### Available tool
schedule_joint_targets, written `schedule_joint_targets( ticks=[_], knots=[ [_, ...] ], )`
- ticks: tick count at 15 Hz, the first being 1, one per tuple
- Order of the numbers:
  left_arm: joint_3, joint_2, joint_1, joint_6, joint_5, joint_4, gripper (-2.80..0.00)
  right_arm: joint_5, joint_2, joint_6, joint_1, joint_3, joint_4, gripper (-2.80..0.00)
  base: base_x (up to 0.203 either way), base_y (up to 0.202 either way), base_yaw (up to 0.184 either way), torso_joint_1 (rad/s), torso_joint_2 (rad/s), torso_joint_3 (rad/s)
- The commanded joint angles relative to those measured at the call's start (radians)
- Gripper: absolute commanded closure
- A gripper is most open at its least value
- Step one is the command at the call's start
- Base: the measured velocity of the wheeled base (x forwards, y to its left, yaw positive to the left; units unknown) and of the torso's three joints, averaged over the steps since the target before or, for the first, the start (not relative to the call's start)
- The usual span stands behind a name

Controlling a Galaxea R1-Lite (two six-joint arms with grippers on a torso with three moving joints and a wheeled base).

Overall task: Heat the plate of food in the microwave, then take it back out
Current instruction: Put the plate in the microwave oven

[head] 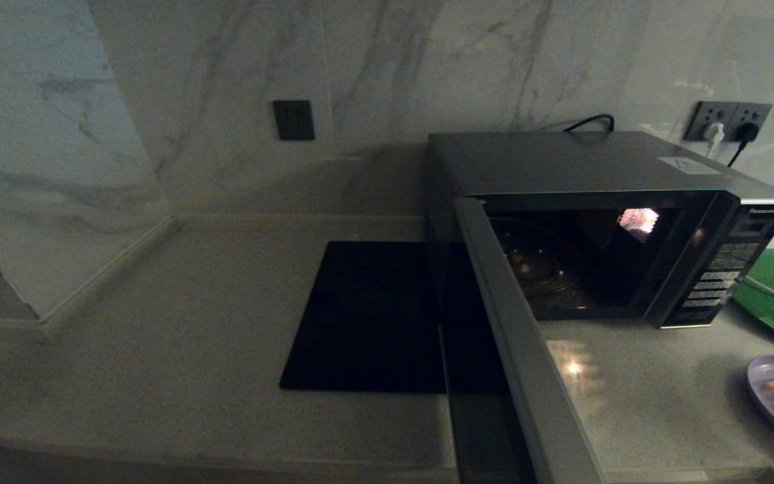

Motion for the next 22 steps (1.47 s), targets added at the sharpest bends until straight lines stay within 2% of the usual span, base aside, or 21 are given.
schedule_joint_targets(
  ticks=[1,12,13,22],
  knots=[
    [0.0,0.0,0.0,-0.001,0.001,0.0,0.0,0.0,0.009,0.002,0.0,0.0,-0.001,-2.8,0.0,0.0,0.0,0.0,0.0,0.0],
    [0.0,0.0,0.0,-0.001,0.001,0.0,0.0,0.0,0.026,0.002,0.002,0.001,-0.03,-2.8,0.0,0.0,0.0,0.0,0.0,0.0],
    [0.0,0.0,0.0,-0.001,0.001,0.0,0.0,0.001,0.026,0.002,0.0,0.001,-0.03,0.0,0.0,0.0,0.0,0.0,0.0,0.0],
    [0.0,0.0,0.0,-0.001,0.001,0.0,0.0,0.007,0.019,-0.016,0.0,0.008,-0.03,0.0,0.0,0.0,0.0,0.0,0.0,0.0]
  ],
)
